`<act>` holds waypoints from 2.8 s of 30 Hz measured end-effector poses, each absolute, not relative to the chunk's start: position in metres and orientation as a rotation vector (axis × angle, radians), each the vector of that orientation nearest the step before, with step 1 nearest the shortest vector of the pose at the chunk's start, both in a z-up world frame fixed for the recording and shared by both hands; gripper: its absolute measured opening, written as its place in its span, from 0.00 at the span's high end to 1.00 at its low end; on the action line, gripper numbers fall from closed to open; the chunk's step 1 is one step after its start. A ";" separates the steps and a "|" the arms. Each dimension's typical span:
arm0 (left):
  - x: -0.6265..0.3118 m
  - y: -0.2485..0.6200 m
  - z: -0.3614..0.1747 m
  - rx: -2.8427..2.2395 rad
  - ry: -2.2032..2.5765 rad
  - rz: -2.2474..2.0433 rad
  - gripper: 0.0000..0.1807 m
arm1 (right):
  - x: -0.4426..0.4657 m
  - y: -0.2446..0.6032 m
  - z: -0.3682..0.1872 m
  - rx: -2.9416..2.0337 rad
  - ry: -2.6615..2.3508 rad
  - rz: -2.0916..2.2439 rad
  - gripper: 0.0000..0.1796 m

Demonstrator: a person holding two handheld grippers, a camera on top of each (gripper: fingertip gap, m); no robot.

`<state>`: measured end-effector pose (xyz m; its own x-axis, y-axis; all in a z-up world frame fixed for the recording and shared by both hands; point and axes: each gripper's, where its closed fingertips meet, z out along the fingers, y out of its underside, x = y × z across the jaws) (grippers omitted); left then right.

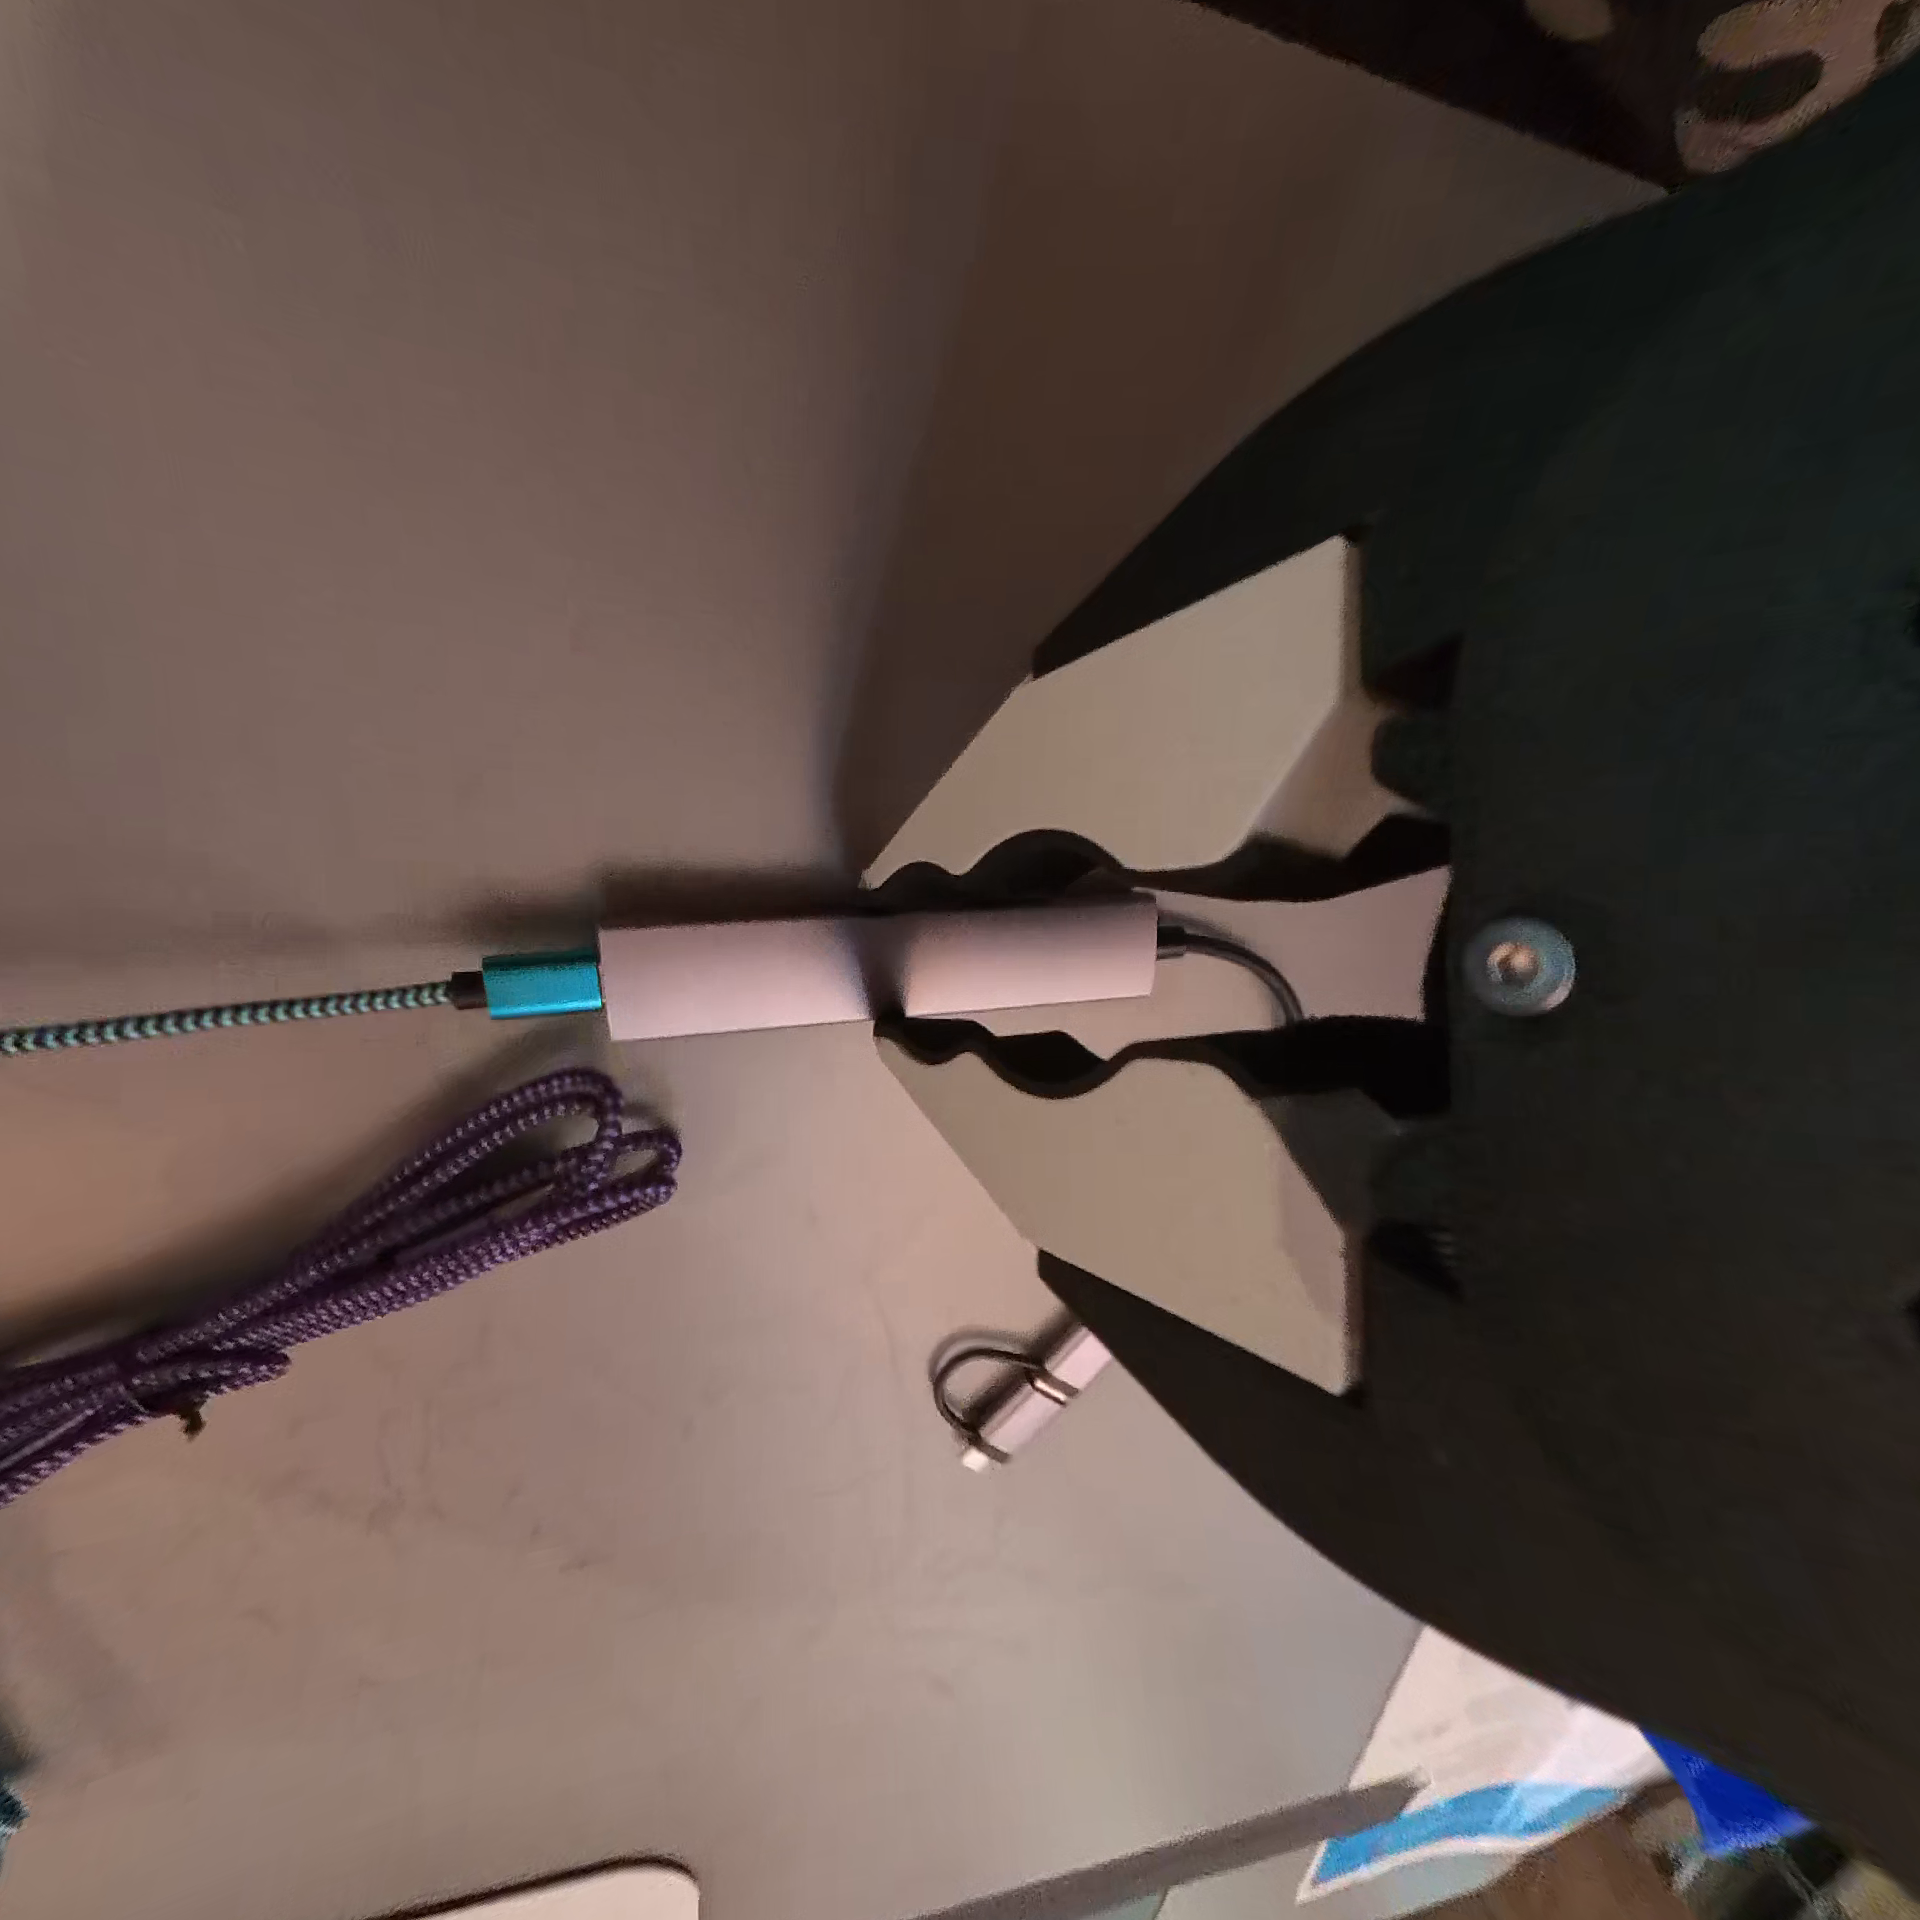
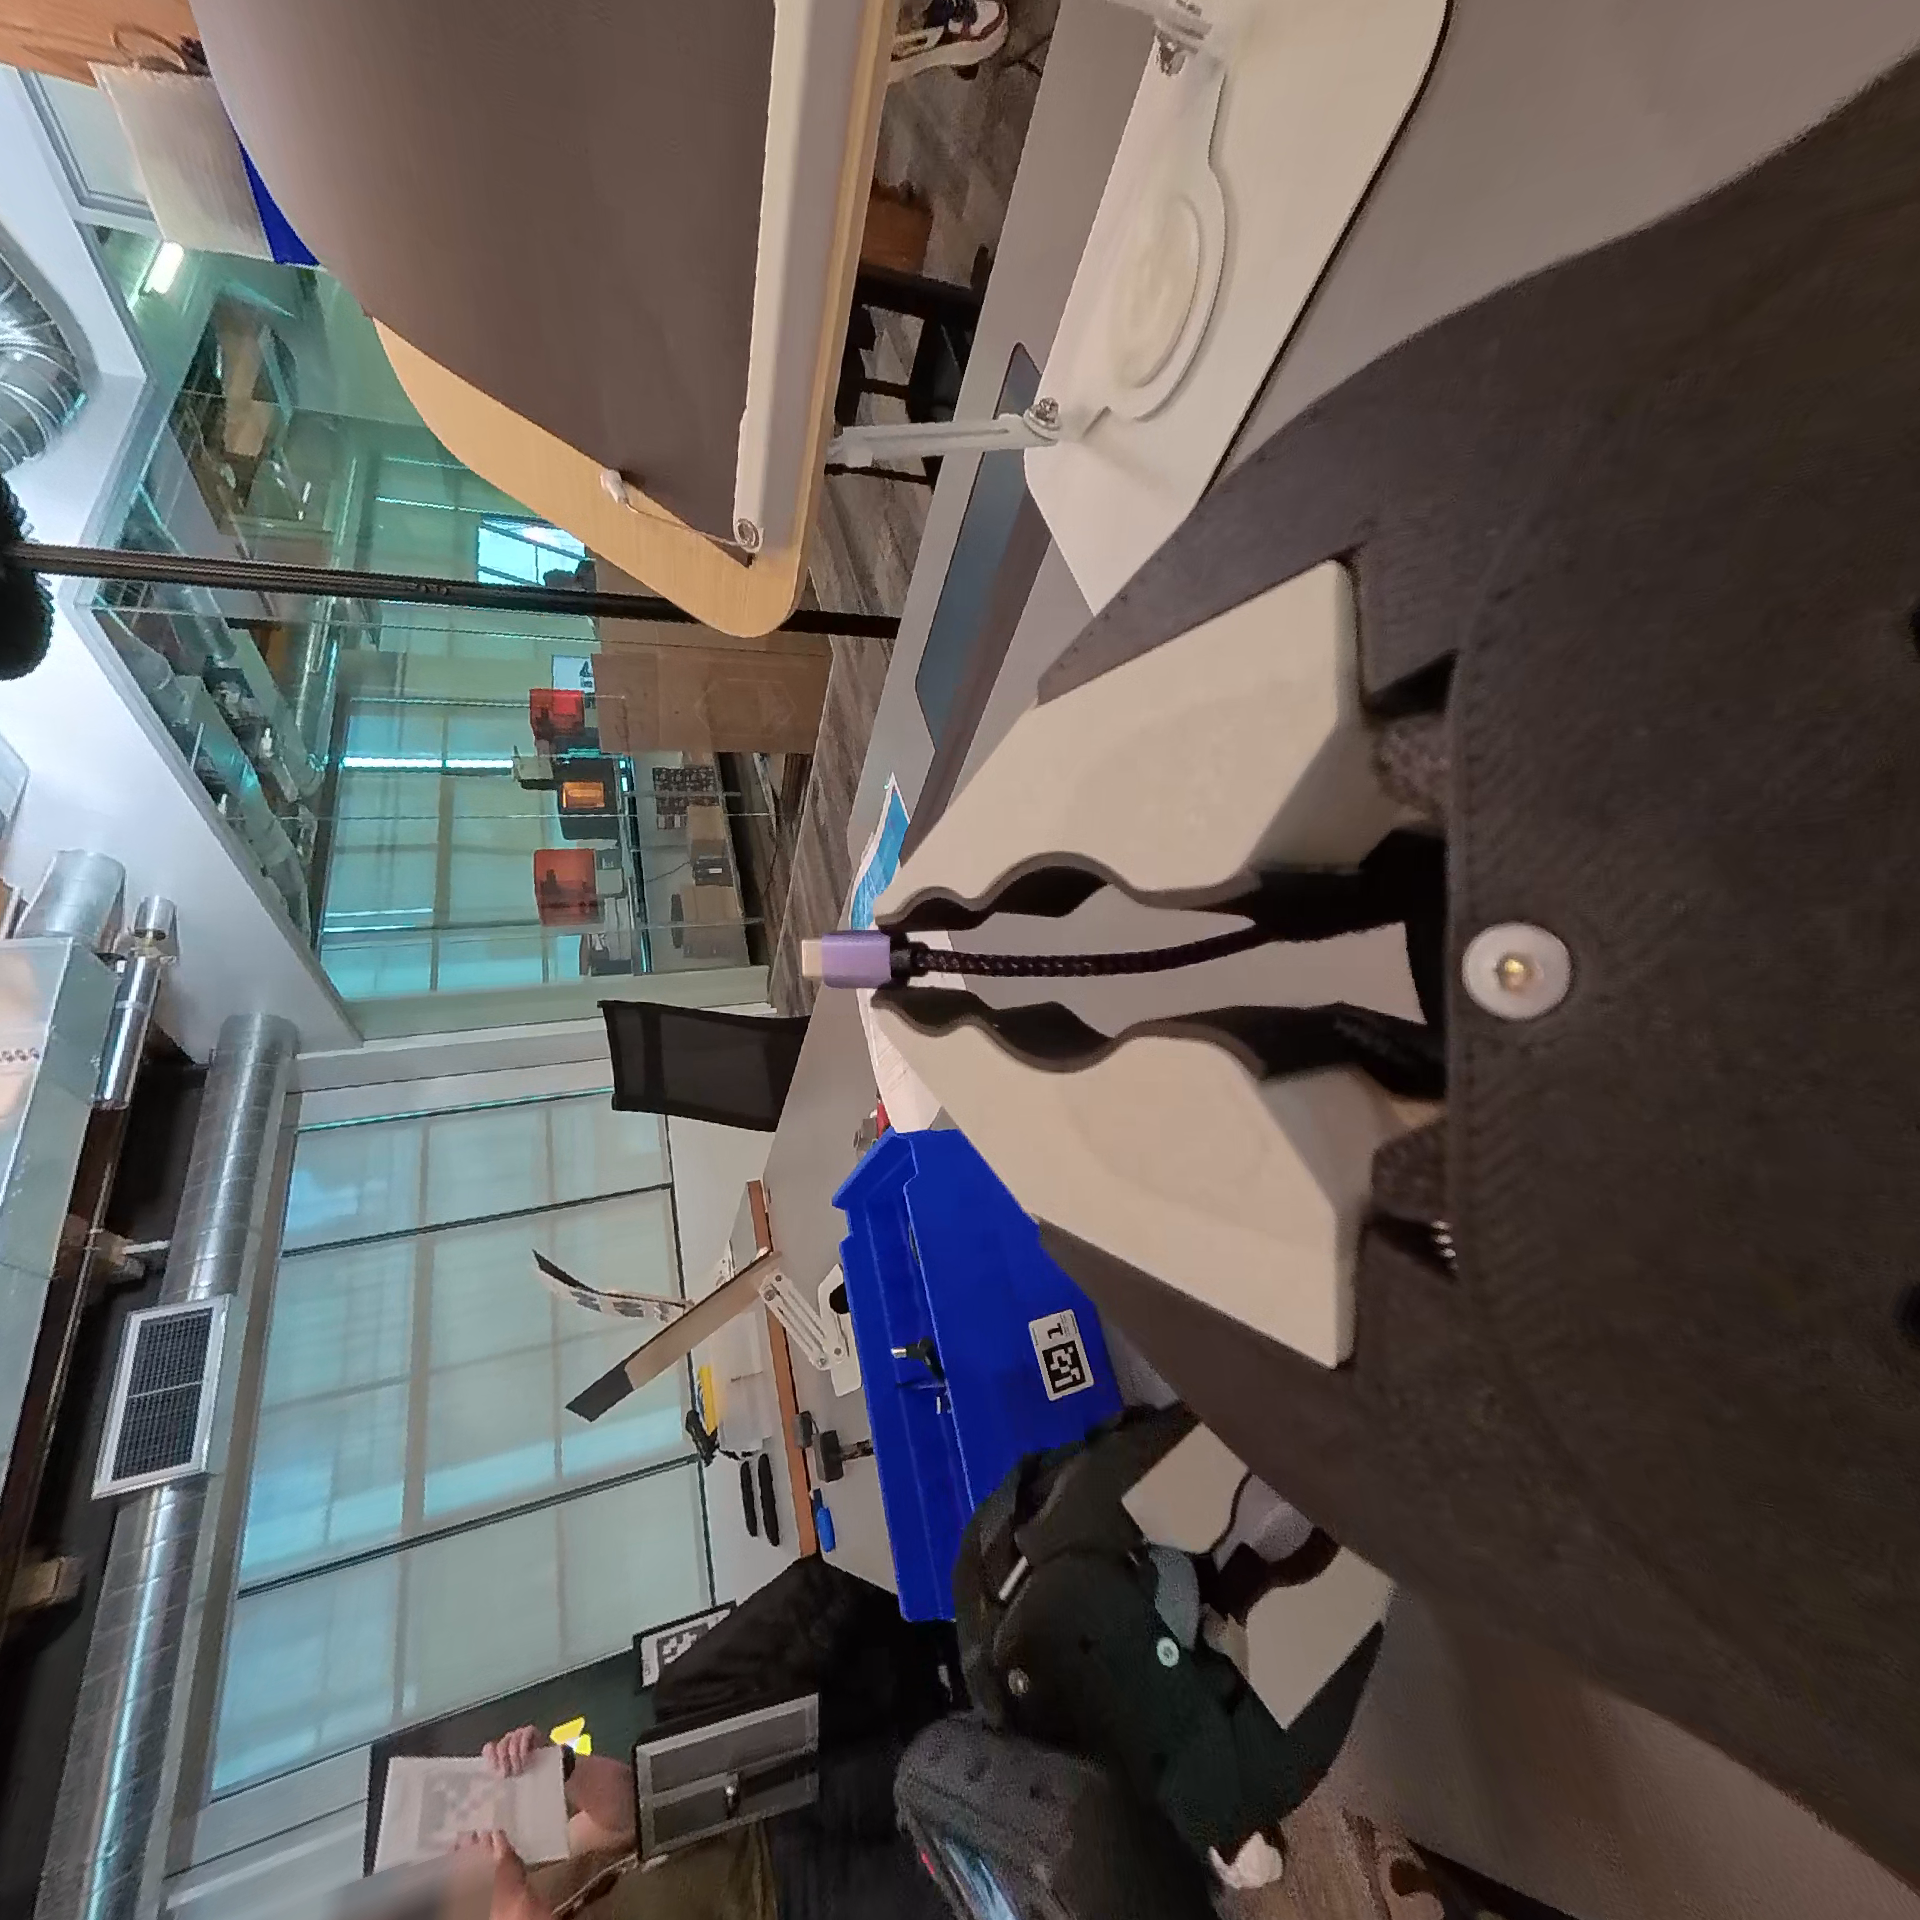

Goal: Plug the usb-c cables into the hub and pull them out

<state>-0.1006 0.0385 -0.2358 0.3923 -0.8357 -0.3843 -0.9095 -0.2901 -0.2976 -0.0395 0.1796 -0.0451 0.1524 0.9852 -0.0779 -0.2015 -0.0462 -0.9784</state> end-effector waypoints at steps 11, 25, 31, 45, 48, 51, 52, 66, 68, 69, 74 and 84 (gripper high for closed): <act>-0.106 0.037 -0.226 -1.796 1.692 0.648 0.90 | -0.051 0.187 -0.009 -1.144 -0.892 1.244 0.95; -0.133 0.056 -0.220 -2.203 1.248 0.394 0.90 | -0.047 0.192 -0.010 -1.113 -0.918 1.163 0.95; -0.150 0.071 -0.204 -2.333 0.913 0.198 0.90 | -0.030 0.184 0.031 -1.034 -0.913 1.148 0.95; -0.158 0.091 -0.208 -2.455 0.415 -0.273 0.90 | 0.034 0.126 0.145 -0.765 -0.933 0.981 0.96; -0.156 0.093 -0.211 -2.460 0.368 -0.336 0.90 | 0.010 0.109 0.112 -0.818 -1.102 0.972 0.95; -0.156 0.095 -0.214 -2.462 0.340 -0.366 0.90 | -0.016 0.098 0.065 -0.924 -1.248 0.967 0.96; -0.155 0.096 -0.214 -2.462 0.335 -0.377 0.90 | -0.025 0.095 0.048 -0.961 -1.290 0.967 0.96; -0.150 0.104 -0.223 -2.447 0.294 -0.380 0.90 | -0.087 0.108 -0.134 -1.367 -1.487 0.960 0.95; -0.148 0.105 -0.225 -2.445 0.302 -0.381 0.89 | -0.088 0.108 -0.146 -1.401 -1.528 0.958 0.95; -0.146 0.105 -0.226 -2.446 0.306 -0.390 0.90 | -0.089 0.109 -0.154 -1.418 -1.544 0.949 0.95; -0.140 0.103 -0.216 -2.400 0.451 -0.288 0.83 | -0.092 0.106 -0.179 -1.502 -1.602 0.929 0.95; -0.146 0.079 -0.240 -2.558 0.725 -0.012 0.71 | -0.088 0.103 -0.192 -1.550 -1.651 0.901 0.95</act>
<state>-0.1460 0.0788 -0.2404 0.8599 -0.4966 -0.1181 -0.4922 -0.7456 -0.4492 -0.0883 0.1031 -0.1924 -0.0495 0.9985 0.0246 0.5195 0.0468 -0.8532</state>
